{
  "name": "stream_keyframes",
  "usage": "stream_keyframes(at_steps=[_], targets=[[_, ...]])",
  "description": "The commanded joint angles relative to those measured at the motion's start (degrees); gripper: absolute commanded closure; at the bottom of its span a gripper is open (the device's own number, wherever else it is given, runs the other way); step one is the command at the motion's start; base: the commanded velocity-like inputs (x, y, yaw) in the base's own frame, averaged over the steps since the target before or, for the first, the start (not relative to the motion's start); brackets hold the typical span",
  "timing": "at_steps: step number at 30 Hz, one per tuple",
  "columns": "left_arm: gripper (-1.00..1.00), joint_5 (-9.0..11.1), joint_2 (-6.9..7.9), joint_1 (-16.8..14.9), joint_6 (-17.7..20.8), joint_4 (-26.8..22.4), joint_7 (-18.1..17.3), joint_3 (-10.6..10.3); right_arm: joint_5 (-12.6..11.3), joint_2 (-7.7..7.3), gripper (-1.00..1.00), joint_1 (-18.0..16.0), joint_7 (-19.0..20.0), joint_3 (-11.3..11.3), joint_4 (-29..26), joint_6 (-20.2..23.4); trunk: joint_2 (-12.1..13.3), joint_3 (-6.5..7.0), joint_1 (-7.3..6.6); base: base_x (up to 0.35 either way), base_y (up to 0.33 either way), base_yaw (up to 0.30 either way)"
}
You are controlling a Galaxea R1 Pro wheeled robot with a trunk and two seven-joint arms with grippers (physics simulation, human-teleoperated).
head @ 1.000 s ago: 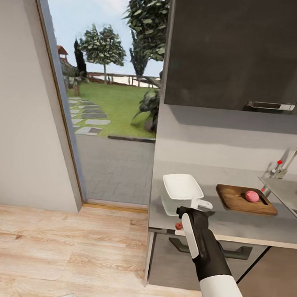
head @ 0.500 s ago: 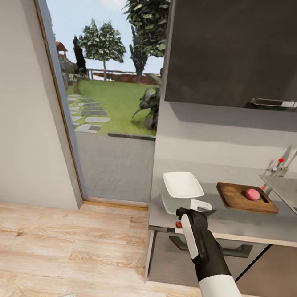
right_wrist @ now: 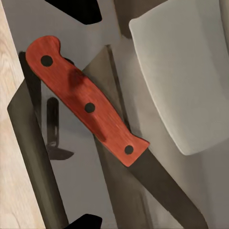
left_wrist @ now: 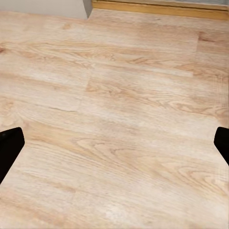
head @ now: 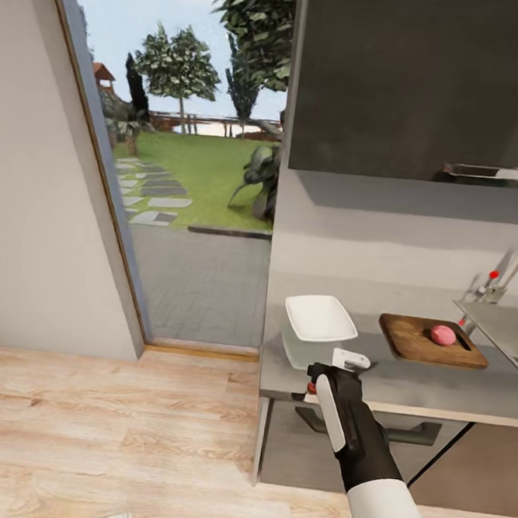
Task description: In the kitchen, take the Vidalia onion out of the sink, dice it on the chopping board with the paring knife, put the diced onion into the bowl on the countertop, then place both the paring knife and the chopping board into the sink.
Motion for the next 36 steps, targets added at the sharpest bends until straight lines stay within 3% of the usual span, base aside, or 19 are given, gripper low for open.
stream_keyframes(at_steps=[1, 9, 36], targets=[[-1.0, 0.06, -0.03, -0.09, -0.22, 0.17, 0.31, -0.49, -0.59, 0.0, -1.0, -0.07, -0.56, -0.11, -0.04, 0.08, -0.13, -0.22, 0.03, 0.023, 0.0, 0.0], [-1.0, 0.06, -0.03, -0.08, -0.22, 0.17, 0.34, -0.49, -0.68, 0.0, -1.0, -0.06, -0.11, -1.09, -0.04, 0.04, -0.13, -0.96, 0.03, 0.111, 0.0, 0.0], [-1.0, 0.06, -0.03, -0.09, -0.22, 0.17, 0.3, -0.49, -0.61, 0.0, -1.0, -0.06, -0.03, -1.19, -0.04, 0.04, -0.13, -3.46, 0.03, 0.039, 0.0, 0.0]])
